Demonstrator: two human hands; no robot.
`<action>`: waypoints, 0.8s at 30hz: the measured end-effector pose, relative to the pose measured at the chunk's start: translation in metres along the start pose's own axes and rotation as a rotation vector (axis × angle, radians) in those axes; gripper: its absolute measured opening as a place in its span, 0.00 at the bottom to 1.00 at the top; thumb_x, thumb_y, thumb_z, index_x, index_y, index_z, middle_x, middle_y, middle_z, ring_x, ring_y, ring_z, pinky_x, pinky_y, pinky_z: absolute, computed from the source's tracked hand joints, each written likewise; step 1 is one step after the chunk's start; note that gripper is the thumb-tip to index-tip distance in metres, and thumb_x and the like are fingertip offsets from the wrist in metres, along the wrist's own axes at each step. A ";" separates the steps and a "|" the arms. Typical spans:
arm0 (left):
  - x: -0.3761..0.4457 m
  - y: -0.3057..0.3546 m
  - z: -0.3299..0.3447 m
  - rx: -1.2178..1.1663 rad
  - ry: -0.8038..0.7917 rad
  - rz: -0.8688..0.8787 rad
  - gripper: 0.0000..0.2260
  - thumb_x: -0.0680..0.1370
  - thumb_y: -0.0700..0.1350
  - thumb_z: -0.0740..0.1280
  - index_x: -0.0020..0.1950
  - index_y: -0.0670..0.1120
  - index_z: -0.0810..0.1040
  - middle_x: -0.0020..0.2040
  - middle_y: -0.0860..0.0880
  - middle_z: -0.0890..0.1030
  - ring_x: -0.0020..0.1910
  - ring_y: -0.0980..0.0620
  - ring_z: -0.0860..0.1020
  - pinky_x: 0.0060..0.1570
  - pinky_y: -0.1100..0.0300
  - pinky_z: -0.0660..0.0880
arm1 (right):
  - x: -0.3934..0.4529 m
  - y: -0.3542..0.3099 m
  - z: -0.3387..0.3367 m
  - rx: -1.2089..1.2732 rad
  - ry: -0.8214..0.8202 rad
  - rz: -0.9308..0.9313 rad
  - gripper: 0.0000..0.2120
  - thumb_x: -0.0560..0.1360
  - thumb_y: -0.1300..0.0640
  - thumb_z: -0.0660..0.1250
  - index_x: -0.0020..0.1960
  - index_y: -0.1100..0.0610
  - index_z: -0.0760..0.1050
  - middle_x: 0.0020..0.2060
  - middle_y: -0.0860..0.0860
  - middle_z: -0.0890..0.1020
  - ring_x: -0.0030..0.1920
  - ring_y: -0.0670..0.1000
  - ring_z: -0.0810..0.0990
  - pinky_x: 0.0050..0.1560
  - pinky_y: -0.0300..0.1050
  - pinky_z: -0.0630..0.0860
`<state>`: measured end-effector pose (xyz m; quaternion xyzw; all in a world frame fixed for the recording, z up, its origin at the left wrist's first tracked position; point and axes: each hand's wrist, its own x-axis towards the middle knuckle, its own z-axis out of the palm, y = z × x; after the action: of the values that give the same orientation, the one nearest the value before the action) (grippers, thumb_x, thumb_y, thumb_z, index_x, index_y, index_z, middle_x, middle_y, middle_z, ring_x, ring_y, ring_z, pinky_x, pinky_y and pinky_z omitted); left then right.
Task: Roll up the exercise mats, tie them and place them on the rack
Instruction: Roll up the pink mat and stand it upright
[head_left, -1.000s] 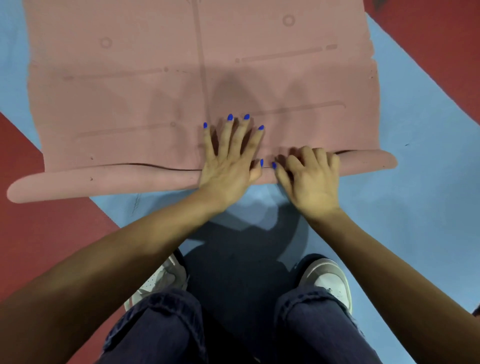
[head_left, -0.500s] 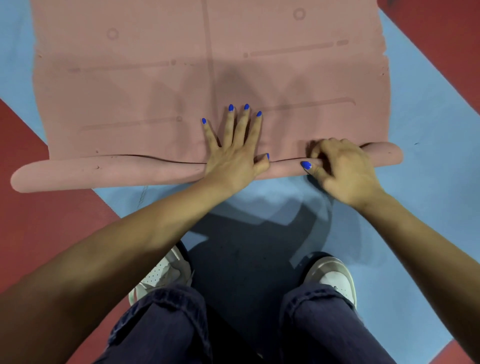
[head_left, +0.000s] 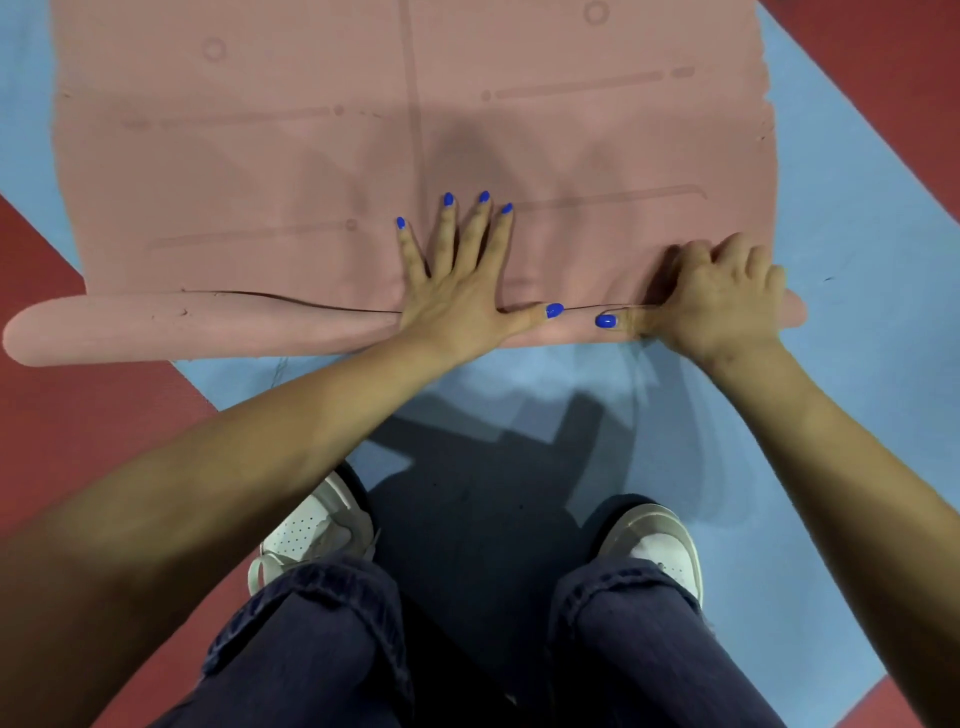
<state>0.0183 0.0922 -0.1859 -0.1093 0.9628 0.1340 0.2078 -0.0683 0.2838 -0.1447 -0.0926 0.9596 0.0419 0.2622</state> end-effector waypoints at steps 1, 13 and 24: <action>0.000 0.000 -0.001 -0.010 0.000 -0.003 0.48 0.69 0.76 0.50 0.78 0.50 0.38 0.78 0.51 0.37 0.75 0.44 0.32 0.68 0.32 0.33 | 0.003 -0.003 -0.004 -0.144 -0.008 0.049 0.38 0.63 0.29 0.67 0.58 0.59 0.71 0.58 0.60 0.69 0.60 0.59 0.66 0.62 0.51 0.59; 0.002 -0.001 0.000 -0.030 -0.004 -0.007 0.49 0.68 0.77 0.50 0.78 0.50 0.36 0.78 0.52 0.36 0.75 0.45 0.32 0.68 0.33 0.31 | 0.000 0.014 0.004 0.205 -0.082 -0.297 0.22 0.67 0.34 0.65 0.37 0.54 0.70 0.33 0.51 0.74 0.40 0.53 0.71 0.47 0.44 0.64; 0.001 0.000 0.002 -0.014 0.020 -0.007 0.50 0.67 0.78 0.50 0.78 0.50 0.38 0.78 0.52 0.37 0.76 0.45 0.33 0.69 0.33 0.32 | -0.005 0.039 0.001 0.675 -0.280 -0.265 0.08 0.71 0.57 0.74 0.39 0.58 0.75 0.32 0.52 0.77 0.32 0.49 0.71 0.37 0.42 0.69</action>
<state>0.0183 0.0922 -0.1878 -0.1156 0.9634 0.1389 0.1979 -0.0714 0.3231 -0.1412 -0.1179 0.8541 -0.2982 0.4094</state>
